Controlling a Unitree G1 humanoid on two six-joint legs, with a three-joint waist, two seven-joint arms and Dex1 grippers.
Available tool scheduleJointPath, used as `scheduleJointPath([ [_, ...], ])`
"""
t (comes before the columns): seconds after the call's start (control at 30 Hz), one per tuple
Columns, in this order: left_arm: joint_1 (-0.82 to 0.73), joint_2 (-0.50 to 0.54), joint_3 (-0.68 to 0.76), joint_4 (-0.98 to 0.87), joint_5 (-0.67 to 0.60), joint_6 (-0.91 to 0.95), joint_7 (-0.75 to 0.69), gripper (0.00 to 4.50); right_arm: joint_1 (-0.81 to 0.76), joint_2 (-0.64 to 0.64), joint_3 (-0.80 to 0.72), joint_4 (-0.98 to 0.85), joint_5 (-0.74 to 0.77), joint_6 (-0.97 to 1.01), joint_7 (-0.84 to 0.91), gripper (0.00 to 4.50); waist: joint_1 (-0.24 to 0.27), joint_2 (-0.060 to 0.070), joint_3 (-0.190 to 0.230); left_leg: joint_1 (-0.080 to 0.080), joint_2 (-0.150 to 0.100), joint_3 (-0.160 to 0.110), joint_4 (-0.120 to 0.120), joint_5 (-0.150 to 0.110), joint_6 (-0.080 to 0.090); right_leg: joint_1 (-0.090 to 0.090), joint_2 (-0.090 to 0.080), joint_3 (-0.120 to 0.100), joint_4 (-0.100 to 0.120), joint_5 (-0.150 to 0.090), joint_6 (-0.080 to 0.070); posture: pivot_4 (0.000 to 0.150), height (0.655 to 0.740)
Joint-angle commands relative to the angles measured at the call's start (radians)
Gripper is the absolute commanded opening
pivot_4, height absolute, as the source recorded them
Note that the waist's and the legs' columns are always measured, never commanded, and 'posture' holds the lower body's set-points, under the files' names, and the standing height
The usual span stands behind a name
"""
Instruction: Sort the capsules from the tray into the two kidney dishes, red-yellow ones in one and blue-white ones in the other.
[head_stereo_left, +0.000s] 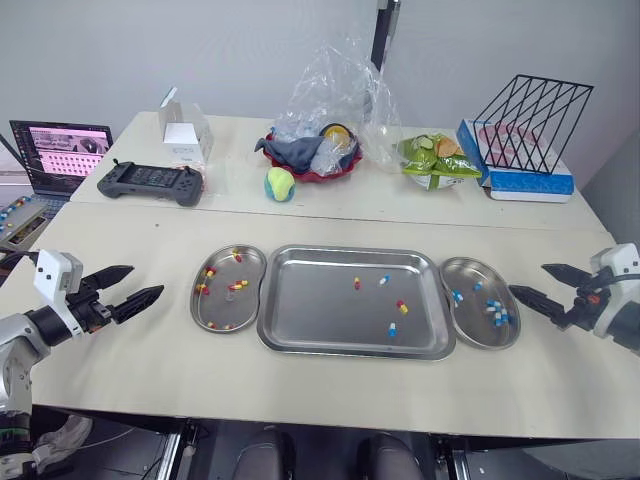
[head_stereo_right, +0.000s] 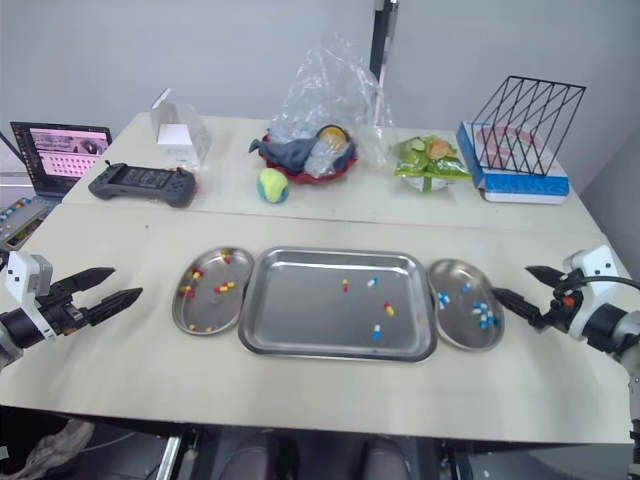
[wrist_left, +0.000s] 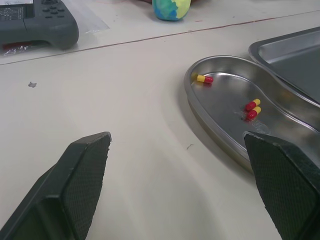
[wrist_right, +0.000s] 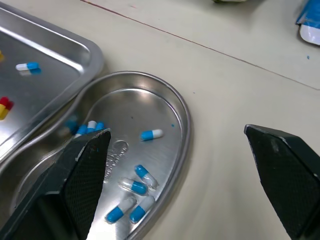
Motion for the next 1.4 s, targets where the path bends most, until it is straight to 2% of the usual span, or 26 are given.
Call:
scheduleJointPath([
  [0.03, -0.003, 0.013, 0.027, 0.008, -0.007, -0.032, 0.005, 4.46, 0.003, -0.007, -0.056, 0.02, 0.008, -0.02, -0.019, 4.5, -0.002, 0.0, 0.0, 0.0, 0.0, 0.0, 0.0, 0.0, 0.0, 0.0, 0.0, 0.0, 0.0, 0.0, 0.0, 0.15, 0.688],
  [0.53, -0.046, 0.03, 0.01, 0.065, 0.003, -0.066, 0.005, 4.46, 0.014, 0.001, -0.077, 0.016, 0.022, 0.005, -0.053, 4.5, -0.011, 0.0, 0.0, 0.0, 0.0, 0.0, 0.0, 0.0, 0.0, 0.0, 0.0, 0.0, 0.0, 0.0, 0.0, 0.15, 0.688],
  [0.93, -0.058, 0.019, -0.01, -0.002, -0.019, -0.025, -0.003, 4.46, 0.003, -0.01, -0.069, -0.053, 0.064, 0.068, -0.028, 4.5, -0.013, 0.0, 0.0, 0.0, 0.0, 0.0, 0.0, 0.0, 0.0, 0.0, 0.0, 0.0, 0.0, 0.0, 0.0, 0.15, 0.688],
  [1.23, -0.1, 0.019, -0.029, -0.025, -0.02, -0.004, -0.007, 4.46, 0.023, -0.007, -0.05, -0.177, 0.068, 0.124, -0.03, 4.5, -0.016, 0.0, 0.0, 0.0, 0.0, 0.0, 0.0, 0.0, 0.0, 0.0, 0.0, 0.0, 0.0, 0.0, 0.0, 0.15, 0.688],
  [1.4, -0.105, 0.016, -0.034, -0.001, 0.012, -0.071, 0.004, 4.46, -0.004, 0.033, 0.039, -0.295, 0.069, 0.16, -0.067, 4.5, -0.018, 0.0, 0.0, 0.0, 0.001, 0.0, 0.0, 0.0, 0.0, 0.0, 0.0, 0.0, 0.0, 0.0, 0.0, 0.15, 0.688],
])
